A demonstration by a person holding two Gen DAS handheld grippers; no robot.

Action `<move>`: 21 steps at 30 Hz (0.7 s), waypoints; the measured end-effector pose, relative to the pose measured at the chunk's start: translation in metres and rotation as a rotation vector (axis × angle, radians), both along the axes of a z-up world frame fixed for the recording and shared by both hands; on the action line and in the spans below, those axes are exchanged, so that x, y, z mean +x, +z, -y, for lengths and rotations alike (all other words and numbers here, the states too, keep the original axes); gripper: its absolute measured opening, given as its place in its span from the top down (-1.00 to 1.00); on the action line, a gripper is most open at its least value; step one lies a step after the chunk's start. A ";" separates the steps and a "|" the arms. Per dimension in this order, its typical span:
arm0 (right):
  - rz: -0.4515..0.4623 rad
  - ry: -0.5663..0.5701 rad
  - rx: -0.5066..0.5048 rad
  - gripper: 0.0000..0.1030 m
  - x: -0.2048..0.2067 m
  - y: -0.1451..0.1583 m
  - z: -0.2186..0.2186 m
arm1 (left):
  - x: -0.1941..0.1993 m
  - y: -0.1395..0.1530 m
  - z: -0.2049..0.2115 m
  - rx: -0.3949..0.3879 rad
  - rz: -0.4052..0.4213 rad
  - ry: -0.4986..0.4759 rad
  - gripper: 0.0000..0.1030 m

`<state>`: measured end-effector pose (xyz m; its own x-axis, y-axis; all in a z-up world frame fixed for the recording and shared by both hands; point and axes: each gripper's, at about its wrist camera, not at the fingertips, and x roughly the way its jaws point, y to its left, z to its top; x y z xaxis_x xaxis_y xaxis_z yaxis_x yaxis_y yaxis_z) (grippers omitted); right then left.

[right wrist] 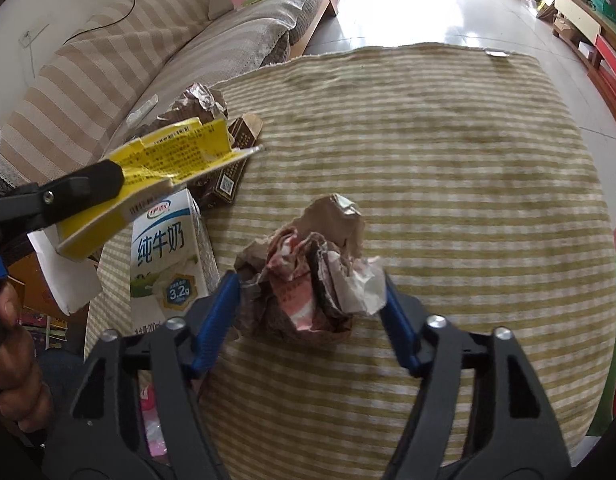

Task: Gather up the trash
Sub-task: 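Grasp the yellow box with the left tool while the right tool grasps the crumpled brown paper, then carry the yellow box and brown paper over the red bin and release both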

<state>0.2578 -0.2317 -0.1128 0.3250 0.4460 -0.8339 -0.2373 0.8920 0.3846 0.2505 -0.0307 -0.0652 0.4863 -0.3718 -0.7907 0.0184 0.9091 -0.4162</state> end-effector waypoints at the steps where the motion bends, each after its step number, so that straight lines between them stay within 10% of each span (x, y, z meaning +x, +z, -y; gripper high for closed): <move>1: 0.004 -0.003 0.008 0.04 -0.001 0.000 0.000 | -0.001 0.001 -0.001 0.002 0.005 0.000 0.26; 7: 0.051 -0.009 -0.014 0.52 -0.007 0.016 0.003 | -0.010 0.010 -0.002 0.000 0.027 0.007 0.26; 21: 0.200 -0.055 -0.015 0.53 -0.035 0.089 0.031 | -0.039 0.057 0.008 0.011 0.107 -0.003 0.26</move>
